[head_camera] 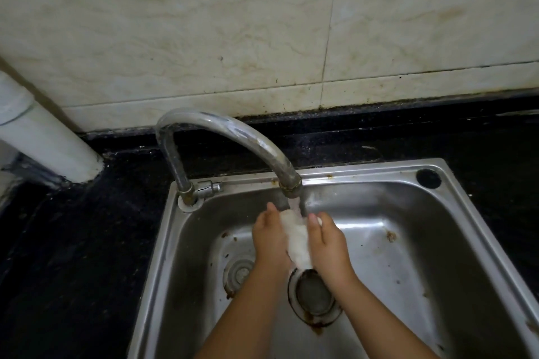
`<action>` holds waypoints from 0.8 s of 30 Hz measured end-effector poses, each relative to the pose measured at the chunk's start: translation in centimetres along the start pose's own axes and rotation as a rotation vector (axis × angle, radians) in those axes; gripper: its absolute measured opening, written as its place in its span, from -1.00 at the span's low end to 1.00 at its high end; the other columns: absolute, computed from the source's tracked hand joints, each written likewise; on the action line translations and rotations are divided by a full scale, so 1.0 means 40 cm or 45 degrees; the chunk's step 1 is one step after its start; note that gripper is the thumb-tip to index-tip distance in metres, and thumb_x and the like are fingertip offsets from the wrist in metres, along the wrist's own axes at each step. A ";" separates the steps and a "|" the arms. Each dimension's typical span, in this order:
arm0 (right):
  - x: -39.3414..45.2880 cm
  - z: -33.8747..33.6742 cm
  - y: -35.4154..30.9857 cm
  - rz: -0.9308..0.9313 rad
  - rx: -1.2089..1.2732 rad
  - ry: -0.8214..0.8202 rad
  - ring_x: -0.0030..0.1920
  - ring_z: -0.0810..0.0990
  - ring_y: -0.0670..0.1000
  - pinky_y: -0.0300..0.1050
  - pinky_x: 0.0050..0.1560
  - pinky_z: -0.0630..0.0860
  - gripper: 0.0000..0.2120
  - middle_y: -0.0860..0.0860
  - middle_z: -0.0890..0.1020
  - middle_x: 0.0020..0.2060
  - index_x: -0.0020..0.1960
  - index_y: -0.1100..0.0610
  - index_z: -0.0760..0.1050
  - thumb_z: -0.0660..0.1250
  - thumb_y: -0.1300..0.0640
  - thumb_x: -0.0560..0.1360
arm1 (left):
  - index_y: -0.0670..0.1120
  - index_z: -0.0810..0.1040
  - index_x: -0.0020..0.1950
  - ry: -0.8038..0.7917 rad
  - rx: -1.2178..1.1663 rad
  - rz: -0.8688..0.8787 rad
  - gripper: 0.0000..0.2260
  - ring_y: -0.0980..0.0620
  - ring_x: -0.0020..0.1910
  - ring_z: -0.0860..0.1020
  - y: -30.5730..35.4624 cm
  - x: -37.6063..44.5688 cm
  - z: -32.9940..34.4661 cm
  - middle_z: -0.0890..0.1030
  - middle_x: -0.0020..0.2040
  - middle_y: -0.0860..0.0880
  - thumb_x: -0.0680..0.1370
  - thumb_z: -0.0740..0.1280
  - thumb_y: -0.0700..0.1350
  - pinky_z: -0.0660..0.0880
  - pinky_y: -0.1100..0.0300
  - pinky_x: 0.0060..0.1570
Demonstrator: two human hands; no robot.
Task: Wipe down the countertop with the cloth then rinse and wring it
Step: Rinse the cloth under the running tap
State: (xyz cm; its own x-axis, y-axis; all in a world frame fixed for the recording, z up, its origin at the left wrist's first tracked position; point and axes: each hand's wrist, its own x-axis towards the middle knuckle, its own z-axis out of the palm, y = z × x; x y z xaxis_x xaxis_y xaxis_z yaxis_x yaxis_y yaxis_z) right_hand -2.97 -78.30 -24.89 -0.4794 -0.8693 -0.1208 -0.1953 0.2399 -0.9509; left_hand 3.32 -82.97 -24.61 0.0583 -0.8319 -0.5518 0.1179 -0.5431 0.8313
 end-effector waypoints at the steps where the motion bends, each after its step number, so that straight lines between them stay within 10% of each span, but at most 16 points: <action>1: -0.011 0.002 -0.014 -0.060 -0.012 -0.033 -0.42 0.42 -0.19 -0.42 -0.40 0.34 -0.68 -0.08 0.39 -0.43 -0.33 0.05 0.25 0.09 0.21 0.59 | -0.20 0.48 -0.12 0.005 0.015 0.028 -0.73 -0.06 -0.21 0.51 0.014 0.012 0.000 0.52 -0.23 -0.15 0.62 0.10 -0.08 0.43 0.16 -0.23; 6: -0.013 0.020 -0.034 -0.193 -0.119 -0.038 -0.40 0.38 -0.16 -0.37 -0.39 0.33 -0.71 -0.06 0.41 -0.43 -0.31 0.04 0.27 0.09 0.21 0.59 | -0.14 0.38 -0.30 -0.004 0.028 0.015 -0.69 0.02 -0.36 0.42 0.036 0.019 0.024 0.44 -0.36 -0.10 0.63 0.07 -0.17 0.36 0.21 -0.34; 14: 0.091 0.000 -0.008 0.017 -0.449 -0.069 -0.21 0.47 0.08 -0.17 -0.32 0.21 -0.73 0.14 0.49 -0.26 -0.11 0.24 0.37 0.03 0.11 0.62 | -0.26 0.47 0.16 -0.170 -0.061 -0.137 -0.66 -0.10 -0.09 0.52 -0.001 -0.003 0.022 0.55 -0.09 -0.17 0.63 0.09 -0.02 0.47 0.06 0.00; 20: 0.069 -0.021 0.004 0.397 0.262 -0.145 -0.12 0.47 0.05 -0.22 -0.25 0.40 -0.80 0.05 0.50 -0.24 -0.20 0.05 0.39 0.13 0.20 0.58 | -0.10 0.41 -0.01 -0.223 -0.207 -0.083 -0.96 -0.03 -0.19 0.53 0.014 -0.008 -0.007 0.53 -0.07 -0.15 0.58 0.18 -0.18 0.50 0.11 -0.17; 24: 0.046 -0.034 0.010 0.763 0.580 -0.360 -0.16 0.53 0.11 -0.16 -0.29 0.45 -0.86 0.16 0.56 -0.09 -0.07 0.04 0.49 0.16 0.08 0.58 | 0.08 0.30 0.21 -0.319 -0.105 0.027 -0.69 0.02 -0.10 0.53 0.012 0.002 -0.025 0.47 0.14 -0.13 0.59 0.16 -0.28 0.53 0.21 -0.24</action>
State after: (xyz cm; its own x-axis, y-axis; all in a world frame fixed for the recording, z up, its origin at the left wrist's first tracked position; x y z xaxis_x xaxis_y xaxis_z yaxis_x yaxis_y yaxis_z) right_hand -5.11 -79.21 -25.08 -0.1455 -0.7397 -0.6571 0.4245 0.5532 -0.7168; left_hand 4.36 -83.17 -24.32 -0.1843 -0.8507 -0.4924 0.2005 -0.5230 0.8284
